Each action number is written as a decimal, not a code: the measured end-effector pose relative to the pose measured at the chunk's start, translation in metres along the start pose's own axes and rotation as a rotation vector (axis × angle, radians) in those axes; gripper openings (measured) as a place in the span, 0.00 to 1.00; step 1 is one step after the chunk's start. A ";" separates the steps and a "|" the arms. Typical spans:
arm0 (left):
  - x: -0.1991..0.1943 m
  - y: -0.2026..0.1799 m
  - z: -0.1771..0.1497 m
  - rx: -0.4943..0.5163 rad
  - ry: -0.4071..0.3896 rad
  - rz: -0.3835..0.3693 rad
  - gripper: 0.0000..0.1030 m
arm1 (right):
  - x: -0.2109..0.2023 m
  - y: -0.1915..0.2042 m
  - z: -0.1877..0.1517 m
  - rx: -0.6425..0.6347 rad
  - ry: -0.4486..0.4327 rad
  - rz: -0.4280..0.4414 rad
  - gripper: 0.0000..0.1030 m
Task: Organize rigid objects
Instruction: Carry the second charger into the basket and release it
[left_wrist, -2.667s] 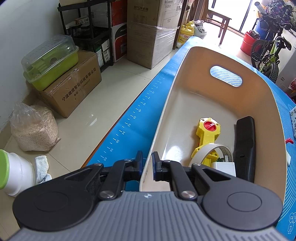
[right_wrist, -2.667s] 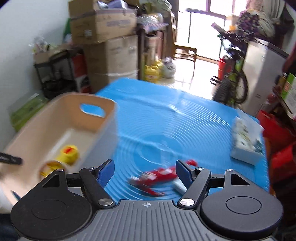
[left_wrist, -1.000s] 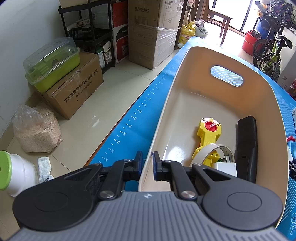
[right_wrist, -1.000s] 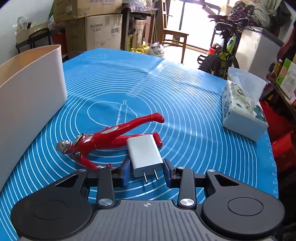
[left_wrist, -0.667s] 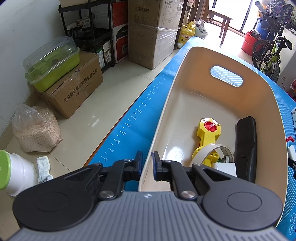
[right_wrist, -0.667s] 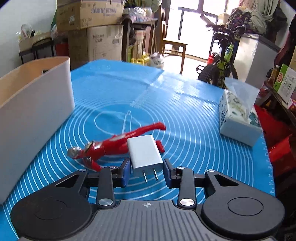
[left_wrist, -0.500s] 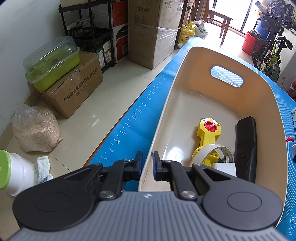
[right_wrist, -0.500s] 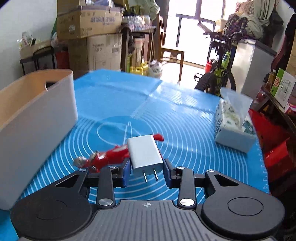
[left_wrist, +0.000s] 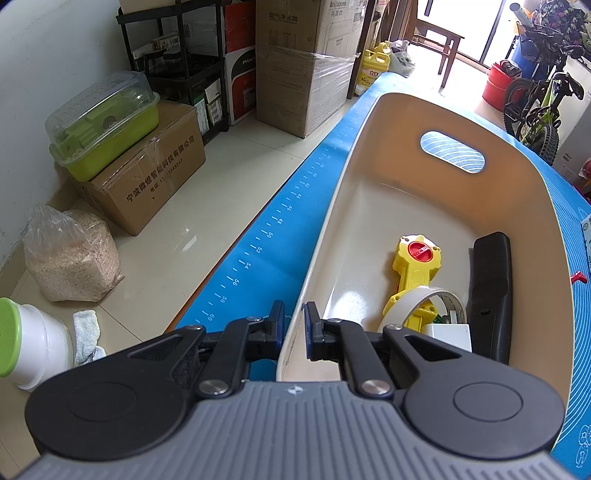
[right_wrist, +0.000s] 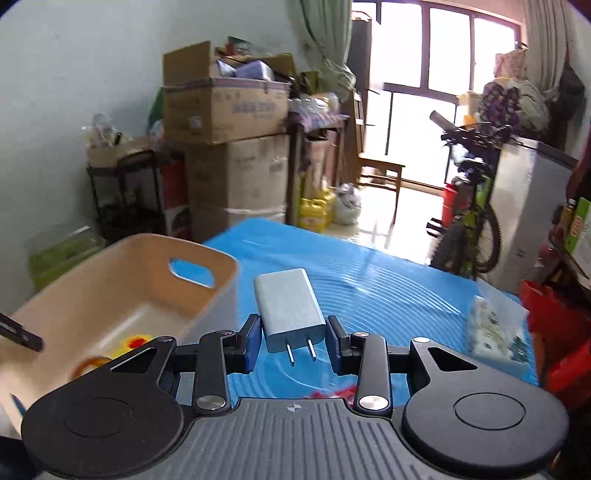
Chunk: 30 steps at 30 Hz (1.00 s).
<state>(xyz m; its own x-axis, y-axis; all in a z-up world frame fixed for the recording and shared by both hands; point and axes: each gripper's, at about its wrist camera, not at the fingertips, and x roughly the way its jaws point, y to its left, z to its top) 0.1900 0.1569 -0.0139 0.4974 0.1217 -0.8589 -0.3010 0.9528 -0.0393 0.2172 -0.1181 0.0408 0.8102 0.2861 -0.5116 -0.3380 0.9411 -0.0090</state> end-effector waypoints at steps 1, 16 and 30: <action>0.000 0.000 0.000 0.000 0.000 0.000 0.12 | 0.002 0.008 0.003 -0.007 -0.002 0.018 0.43; 0.000 -0.003 -0.001 0.001 0.001 -0.004 0.12 | 0.046 0.110 0.002 -0.126 0.101 0.160 0.43; 0.001 -0.005 -0.002 0.003 0.000 -0.004 0.12 | 0.084 0.154 -0.020 -0.268 0.327 0.154 0.42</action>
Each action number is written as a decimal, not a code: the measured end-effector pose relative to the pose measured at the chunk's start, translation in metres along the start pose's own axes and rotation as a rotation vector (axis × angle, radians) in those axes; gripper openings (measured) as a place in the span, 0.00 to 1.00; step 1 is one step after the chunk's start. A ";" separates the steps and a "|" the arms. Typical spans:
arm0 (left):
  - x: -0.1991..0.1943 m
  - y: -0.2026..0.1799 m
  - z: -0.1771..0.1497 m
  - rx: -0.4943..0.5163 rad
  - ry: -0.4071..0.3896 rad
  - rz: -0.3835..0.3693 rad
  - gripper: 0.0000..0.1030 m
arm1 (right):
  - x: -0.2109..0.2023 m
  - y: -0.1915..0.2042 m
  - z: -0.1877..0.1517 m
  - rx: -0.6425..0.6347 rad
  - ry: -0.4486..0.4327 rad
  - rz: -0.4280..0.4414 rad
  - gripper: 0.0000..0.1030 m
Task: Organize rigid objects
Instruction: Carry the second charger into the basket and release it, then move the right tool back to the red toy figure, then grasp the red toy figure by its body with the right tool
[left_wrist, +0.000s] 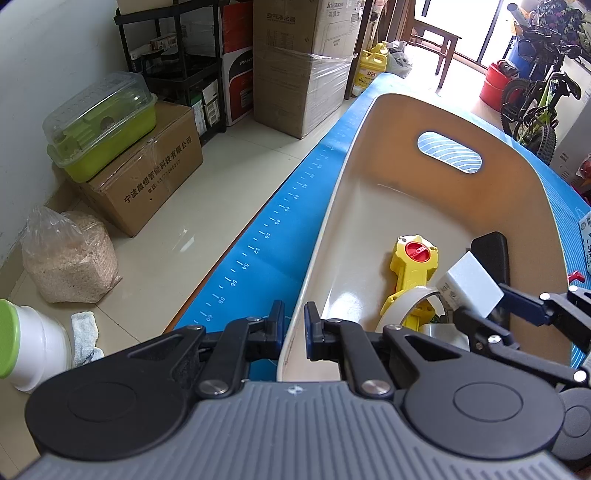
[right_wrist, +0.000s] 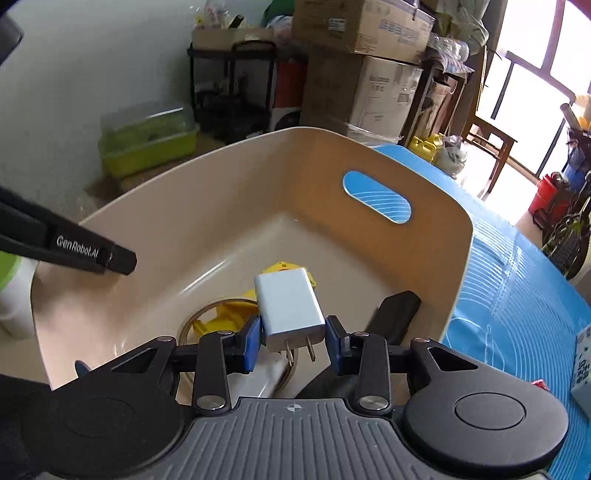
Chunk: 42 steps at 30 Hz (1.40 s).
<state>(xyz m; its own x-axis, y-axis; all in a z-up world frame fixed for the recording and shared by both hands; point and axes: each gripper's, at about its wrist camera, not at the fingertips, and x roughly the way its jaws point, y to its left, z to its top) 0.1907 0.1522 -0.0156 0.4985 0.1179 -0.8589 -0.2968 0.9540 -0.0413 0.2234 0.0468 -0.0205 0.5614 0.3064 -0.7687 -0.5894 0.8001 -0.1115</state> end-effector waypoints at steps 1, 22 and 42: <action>0.000 0.000 0.000 -0.001 0.000 -0.001 0.12 | 0.001 0.000 0.000 0.005 0.009 0.005 0.42; -0.001 0.001 0.001 -0.005 0.000 -0.004 0.12 | -0.053 -0.048 -0.002 0.189 -0.098 -0.010 0.56; -0.002 0.002 0.001 -0.006 0.001 -0.004 0.12 | -0.022 -0.169 -0.076 0.513 0.037 -0.303 0.60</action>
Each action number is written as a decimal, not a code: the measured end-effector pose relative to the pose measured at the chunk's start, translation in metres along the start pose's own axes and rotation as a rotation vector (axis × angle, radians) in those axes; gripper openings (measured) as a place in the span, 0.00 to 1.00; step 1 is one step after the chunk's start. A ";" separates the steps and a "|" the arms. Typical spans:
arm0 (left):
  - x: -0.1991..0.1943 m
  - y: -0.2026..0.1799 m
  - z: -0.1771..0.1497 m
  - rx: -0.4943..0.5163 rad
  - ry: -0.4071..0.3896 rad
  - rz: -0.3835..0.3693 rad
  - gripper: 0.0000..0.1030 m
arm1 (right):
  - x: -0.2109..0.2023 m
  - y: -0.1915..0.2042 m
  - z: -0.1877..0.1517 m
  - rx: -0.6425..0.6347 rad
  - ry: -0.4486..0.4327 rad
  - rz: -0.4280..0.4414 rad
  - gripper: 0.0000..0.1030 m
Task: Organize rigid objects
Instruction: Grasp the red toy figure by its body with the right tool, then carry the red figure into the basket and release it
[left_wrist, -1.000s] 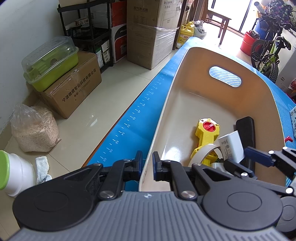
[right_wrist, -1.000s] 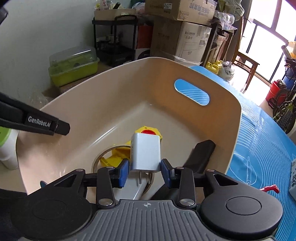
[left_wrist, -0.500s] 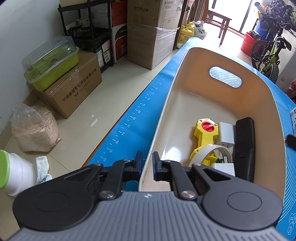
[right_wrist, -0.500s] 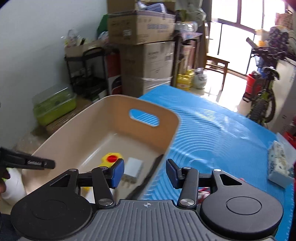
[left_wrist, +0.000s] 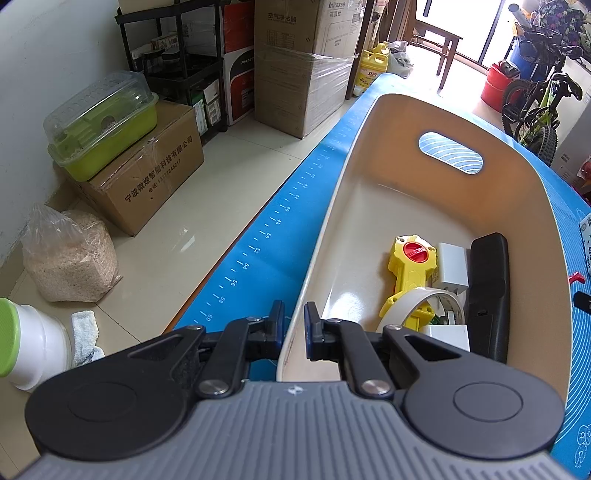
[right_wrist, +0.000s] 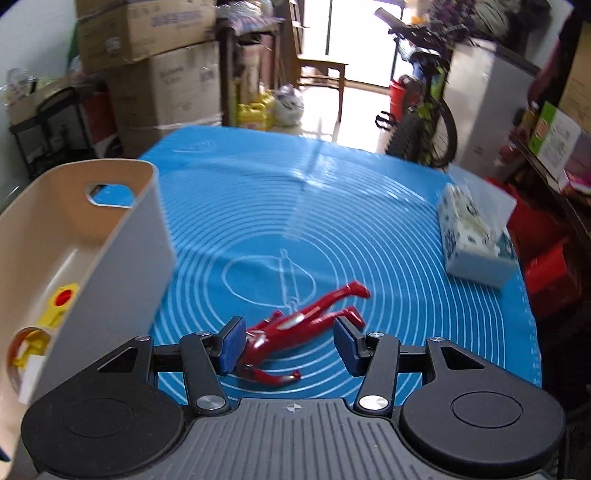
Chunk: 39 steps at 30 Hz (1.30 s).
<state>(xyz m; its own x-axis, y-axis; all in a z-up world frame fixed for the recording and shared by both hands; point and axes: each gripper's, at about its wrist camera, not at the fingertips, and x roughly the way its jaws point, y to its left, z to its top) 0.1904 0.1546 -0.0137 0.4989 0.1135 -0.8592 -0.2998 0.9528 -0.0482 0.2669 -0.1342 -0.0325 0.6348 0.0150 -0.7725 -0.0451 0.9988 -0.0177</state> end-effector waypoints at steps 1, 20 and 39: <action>0.000 0.000 0.000 0.000 0.000 0.000 0.12 | 0.006 -0.001 -0.002 0.015 0.008 -0.005 0.60; 0.000 0.000 0.000 0.010 -0.001 0.004 0.12 | 0.069 -0.002 -0.010 0.219 0.048 -0.010 0.61; 0.000 -0.001 0.001 0.010 -0.002 0.005 0.12 | 0.042 -0.012 -0.024 0.263 -0.073 0.054 0.30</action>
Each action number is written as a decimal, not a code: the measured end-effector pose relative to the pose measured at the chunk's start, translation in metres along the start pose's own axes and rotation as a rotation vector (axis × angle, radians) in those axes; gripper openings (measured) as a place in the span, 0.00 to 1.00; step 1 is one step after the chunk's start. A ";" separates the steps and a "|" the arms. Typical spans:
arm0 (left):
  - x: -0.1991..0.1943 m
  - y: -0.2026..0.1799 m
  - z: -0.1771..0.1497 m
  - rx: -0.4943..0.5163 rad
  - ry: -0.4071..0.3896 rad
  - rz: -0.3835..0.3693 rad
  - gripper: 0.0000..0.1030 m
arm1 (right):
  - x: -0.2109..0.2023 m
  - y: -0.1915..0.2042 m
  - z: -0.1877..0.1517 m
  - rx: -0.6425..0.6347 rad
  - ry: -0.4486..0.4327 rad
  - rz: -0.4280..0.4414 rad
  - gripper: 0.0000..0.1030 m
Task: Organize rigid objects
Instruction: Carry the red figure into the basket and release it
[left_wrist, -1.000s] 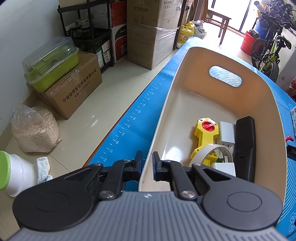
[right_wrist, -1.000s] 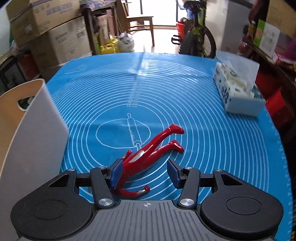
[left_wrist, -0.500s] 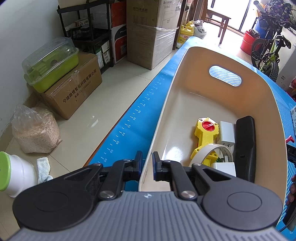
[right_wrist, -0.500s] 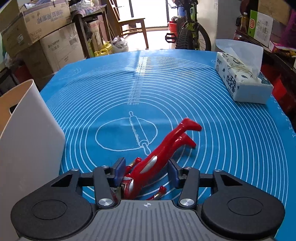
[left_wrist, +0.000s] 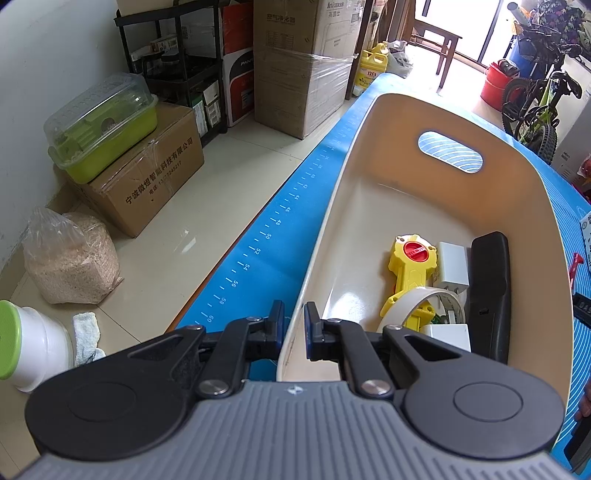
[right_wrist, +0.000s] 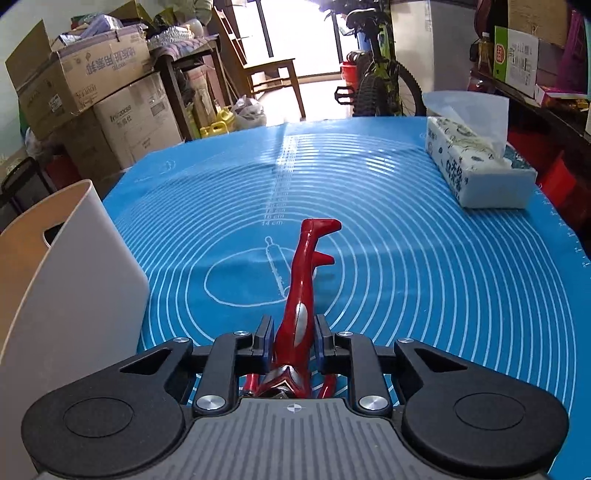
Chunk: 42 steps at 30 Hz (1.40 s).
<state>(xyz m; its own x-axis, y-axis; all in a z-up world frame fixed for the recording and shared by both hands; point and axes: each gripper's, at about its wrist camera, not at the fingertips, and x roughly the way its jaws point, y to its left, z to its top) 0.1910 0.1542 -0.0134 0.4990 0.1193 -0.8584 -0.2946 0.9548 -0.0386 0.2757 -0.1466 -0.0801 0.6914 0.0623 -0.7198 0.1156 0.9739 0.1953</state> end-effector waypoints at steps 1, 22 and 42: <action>0.000 0.000 0.000 0.000 0.000 0.000 0.12 | -0.003 0.000 0.001 -0.004 -0.007 0.001 0.30; 0.000 0.001 0.000 -0.007 -0.001 0.006 0.12 | -0.130 0.036 0.039 -0.117 -0.238 0.180 0.30; -0.001 0.001 0.000 -0.006 -0.002 0.007 0.13 | -0.118 0.159 -0.012 -0.379 -0.104 0.335 0.30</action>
<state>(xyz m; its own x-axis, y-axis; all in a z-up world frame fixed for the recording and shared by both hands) 0.1899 0.1545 -0.0125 0.4982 0.1268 -0.8578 -0.3031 0.9523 -0.0352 0.2042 0.0033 0.0279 0.7156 0.3814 -0.5852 -0.3778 0.9160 0.1350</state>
